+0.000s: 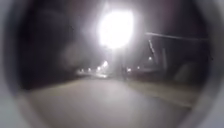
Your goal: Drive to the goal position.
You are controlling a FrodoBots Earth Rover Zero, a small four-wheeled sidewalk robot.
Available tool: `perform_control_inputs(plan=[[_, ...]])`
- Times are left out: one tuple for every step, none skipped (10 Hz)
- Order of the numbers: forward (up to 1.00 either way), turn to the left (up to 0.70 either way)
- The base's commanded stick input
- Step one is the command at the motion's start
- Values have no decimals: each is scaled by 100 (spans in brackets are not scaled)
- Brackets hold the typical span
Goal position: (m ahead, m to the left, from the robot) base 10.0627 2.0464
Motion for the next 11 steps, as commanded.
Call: perform_control_inputs(plan=[[85,28],[85,3],[85,5],[85,12],[85,15],[85,17],[85,13],[85,9],[85,7],[85,5],[85,5]])
